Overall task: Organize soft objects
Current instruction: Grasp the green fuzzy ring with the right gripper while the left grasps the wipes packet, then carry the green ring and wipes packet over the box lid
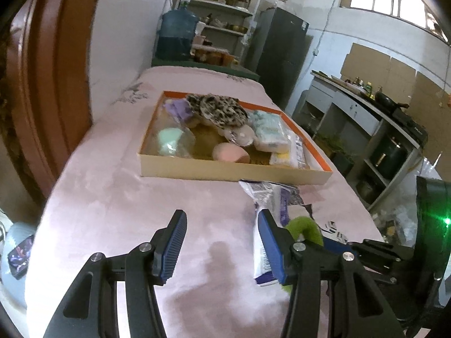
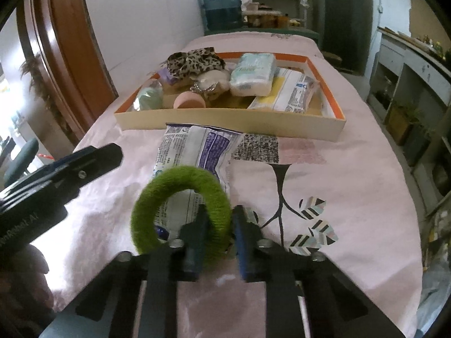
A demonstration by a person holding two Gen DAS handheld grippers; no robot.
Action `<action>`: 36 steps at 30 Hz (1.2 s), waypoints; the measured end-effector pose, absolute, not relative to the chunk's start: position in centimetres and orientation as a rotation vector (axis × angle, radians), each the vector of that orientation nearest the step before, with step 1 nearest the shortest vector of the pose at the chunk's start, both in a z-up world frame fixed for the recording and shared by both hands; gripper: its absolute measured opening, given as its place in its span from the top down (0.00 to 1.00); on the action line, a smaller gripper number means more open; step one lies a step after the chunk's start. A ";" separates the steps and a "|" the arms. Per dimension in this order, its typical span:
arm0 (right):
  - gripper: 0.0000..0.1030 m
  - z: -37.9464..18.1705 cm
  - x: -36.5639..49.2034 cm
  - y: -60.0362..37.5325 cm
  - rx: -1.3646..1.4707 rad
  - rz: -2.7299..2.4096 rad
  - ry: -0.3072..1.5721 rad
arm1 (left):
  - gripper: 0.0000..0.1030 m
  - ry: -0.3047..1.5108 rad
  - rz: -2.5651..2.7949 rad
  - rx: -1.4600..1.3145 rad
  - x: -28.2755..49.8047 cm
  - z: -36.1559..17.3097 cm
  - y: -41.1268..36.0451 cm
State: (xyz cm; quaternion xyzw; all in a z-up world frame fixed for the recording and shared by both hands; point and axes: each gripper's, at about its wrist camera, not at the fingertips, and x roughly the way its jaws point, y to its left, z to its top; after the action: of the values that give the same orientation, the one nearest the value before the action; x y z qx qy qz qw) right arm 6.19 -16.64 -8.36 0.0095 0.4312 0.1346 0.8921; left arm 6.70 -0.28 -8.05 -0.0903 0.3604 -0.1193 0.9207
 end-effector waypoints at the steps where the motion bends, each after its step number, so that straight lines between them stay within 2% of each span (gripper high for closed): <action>1: 0.86 -8.3 6.1 -16.8 0.023 0.279 0.894 | 0.49 0.749 -0.259 -0.190 6.9 -8.2 -0.5; 20: 0.86 -7.9 5.6 -23.1 0.140 0.194 0.858 | 0.49 0.886 -0.360 -0.243 9.5 -11.5 -4.5; 21: 0.86 -8.0 5.6 -23.1 0.144 0.197 0.860 | 0.51 0.887 -0.358 -0.243 9.5 -11.5 -4.5; 23: 0.86 -8.2 5.7 -23.1 0.151 0.200 0.862 | 0.66 0.891 -0.352 -0.251 9.6 -11.6 -4.5; 28: 0.86 -8.3 5.7 -23.3 0.164 0.203 0.863 | 0.81 0.879 -0.385 -0.267 9.6 -11.4 -4.8; 32: 0.86 -8.2 5.8 -23.4 0.173 0.206 0.860 | 0.87 0.858 -0.391 -0.259 9.2 -10.8 -5.0; 36: 0.86 -7.7 5.8 -23.3 0.167 0.210 0.847 | 0.88 0.849 -0.395 -0.268 9.2 -10.3 -5.0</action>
State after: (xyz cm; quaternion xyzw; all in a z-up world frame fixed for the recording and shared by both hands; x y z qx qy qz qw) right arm 5.78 -23.27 -7.74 0.0809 0.4096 0.1017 0.9030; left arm 9.19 -5.00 -10.32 -0.1286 0.4081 -0.1896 0.8837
